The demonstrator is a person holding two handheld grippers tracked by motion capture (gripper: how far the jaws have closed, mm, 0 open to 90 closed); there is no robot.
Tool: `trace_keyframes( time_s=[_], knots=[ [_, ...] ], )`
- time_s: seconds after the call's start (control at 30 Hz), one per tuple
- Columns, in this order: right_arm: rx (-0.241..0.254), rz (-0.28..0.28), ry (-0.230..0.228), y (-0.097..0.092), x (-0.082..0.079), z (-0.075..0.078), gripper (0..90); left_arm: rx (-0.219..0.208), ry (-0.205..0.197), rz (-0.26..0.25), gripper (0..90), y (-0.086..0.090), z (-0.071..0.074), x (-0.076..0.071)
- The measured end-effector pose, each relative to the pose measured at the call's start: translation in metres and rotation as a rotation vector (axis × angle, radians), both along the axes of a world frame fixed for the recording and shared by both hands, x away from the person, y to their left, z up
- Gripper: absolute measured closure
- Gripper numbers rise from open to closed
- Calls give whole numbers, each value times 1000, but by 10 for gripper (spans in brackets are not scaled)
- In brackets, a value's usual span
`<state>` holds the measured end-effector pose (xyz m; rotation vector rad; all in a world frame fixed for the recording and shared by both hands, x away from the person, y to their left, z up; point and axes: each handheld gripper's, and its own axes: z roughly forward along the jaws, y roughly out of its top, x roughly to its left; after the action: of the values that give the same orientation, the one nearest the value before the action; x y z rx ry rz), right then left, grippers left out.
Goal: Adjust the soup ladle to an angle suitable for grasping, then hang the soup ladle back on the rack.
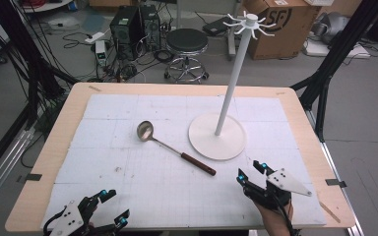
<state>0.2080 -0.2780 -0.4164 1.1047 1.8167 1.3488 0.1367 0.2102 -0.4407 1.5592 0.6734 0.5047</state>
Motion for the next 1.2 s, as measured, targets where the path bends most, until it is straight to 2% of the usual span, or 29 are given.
trace_keyframes(
  time_s=[0.13,0.2,0.3,0.4,0.63,0.7,0.77,0.8,0.93,1.0,1.07,1.2],
  knots=[
    [3,19,6,-7,-8,-9,153,5,1,-6,284,-3,0,3],
    [8,39,3,-11,-15,-15,137,13,-1,-14,284,-6,0,4],
    [29,54,-21,-16,-27,-18,138,18,-1,-29,284,-10,1,6],
    [24,62,-41,-19,-36,-17,142,17,-1,-46,284,-15,1,10],
    [38,31,-51,-29,-50,-18,149,29,-3,-100,284,-33,4,21],
    [42,23,-57,-31,-52,-16,149,51,-1,-126,284,-38,7,26],
    [39,28,-65,-34,-50,-14,149,85,-7,-160,277,-45,14,34],
    [46,31,-65,-35,-48,-12,149,78,-8,-170,277,-49,19,38],
    [132,48,-47,-41,-38,-5,195,120,-20,-228,258,-64,35,62],
    [152,54,-37,-44,-34,-3,195,134,-18,-250,265,-72,45,77],
    [144,58,-34,-45,-28,-3,195,126,-34,-249,279,-77,53,89],
    [148,64,-33,-49,-19,-2,195,140,-54,-225,271,-88,62,110]
  ],
)
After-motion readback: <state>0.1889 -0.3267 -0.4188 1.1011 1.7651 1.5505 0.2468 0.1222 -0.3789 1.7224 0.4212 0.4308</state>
